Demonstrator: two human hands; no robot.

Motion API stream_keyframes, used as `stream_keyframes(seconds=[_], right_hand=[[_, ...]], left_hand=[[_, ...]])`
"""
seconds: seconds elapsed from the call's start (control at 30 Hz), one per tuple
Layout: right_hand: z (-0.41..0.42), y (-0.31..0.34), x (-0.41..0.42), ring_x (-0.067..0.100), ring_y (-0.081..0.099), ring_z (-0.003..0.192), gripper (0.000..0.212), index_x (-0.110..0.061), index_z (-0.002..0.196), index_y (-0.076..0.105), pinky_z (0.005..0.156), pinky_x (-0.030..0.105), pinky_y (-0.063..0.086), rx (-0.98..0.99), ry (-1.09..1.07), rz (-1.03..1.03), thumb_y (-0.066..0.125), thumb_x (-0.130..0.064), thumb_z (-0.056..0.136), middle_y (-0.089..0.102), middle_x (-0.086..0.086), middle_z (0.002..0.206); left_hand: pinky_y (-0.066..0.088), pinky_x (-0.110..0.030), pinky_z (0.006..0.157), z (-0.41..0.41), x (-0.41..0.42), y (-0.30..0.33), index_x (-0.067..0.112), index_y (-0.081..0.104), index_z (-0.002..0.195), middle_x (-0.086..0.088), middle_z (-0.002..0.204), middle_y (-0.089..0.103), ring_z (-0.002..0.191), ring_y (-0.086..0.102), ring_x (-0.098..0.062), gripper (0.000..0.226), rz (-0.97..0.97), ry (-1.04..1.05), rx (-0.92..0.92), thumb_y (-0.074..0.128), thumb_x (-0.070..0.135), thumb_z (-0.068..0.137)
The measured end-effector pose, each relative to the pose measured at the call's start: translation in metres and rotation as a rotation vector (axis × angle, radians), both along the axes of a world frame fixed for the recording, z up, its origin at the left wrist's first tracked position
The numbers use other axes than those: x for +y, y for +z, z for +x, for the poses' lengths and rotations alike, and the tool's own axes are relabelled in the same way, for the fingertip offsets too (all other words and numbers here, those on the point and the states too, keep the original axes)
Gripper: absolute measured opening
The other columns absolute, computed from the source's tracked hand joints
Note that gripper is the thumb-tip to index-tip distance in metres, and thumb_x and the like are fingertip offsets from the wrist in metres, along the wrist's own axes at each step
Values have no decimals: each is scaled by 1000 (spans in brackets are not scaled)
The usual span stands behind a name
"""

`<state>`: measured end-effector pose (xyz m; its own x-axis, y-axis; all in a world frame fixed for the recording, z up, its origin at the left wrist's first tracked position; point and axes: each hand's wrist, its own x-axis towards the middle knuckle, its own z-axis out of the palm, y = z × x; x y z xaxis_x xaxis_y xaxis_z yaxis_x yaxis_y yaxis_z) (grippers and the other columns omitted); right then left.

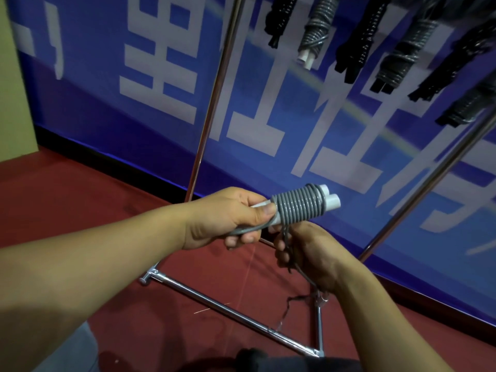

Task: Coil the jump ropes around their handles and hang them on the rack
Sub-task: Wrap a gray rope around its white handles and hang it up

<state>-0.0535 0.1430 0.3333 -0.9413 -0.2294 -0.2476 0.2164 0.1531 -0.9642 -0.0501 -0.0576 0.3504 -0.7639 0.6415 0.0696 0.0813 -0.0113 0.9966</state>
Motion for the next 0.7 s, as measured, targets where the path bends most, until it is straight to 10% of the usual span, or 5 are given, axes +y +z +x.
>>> stream_keyframes(seconds=[0.2, 0.7], right_hand=[[2, 4, -9, 16, 42, 44, 40, -5, 92, 60, 53, 30, 40, -11, -97, -20, 48, -41, 103, 49, 5, 54], [3, 8, -3, 7, 25, 44, 20, -15, 91, 61, 52, 24, 34, 22, -160, -207, 57, -34, 97, 33, -7, 54]], left_hand=[[31, -20, 39, -6, 6, -4, 13, 64, 90, -3, 54, 49, 36, 33, -9, 25, 98, 220, -57, 49, 30, 102], [32, -22, 43, -25, -5, -4, 9, 68, 99, -1, 57, 51, 39, 36, -9, 34, 174, 536, -149, 51, 38, 102]])
